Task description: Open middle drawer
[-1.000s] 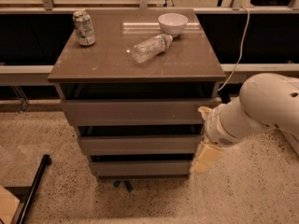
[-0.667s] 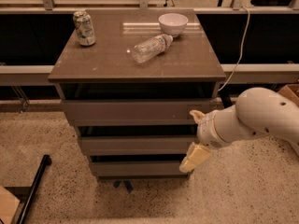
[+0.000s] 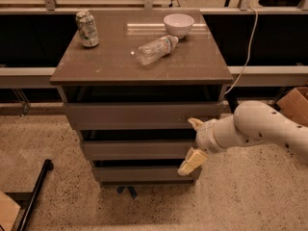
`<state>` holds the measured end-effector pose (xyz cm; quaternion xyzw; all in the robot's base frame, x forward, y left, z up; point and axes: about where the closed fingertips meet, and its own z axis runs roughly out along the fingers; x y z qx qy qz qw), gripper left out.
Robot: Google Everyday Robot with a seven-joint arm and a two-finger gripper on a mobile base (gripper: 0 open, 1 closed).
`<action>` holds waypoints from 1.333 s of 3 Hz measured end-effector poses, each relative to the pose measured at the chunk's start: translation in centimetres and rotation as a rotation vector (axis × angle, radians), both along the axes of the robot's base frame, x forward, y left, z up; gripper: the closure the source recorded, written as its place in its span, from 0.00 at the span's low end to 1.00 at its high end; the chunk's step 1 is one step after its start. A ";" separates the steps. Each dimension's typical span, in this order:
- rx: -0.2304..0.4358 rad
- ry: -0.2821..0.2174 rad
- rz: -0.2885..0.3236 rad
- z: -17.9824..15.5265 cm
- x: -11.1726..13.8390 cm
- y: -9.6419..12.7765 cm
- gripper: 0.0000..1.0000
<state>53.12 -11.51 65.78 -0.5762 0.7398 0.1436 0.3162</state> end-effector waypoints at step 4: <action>0.100 0.066 -0.096 -10.9 3.0 1.4 0.00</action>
Offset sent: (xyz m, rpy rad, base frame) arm 0.0116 0.0158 -0.0672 0.0533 0.0186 -0.0555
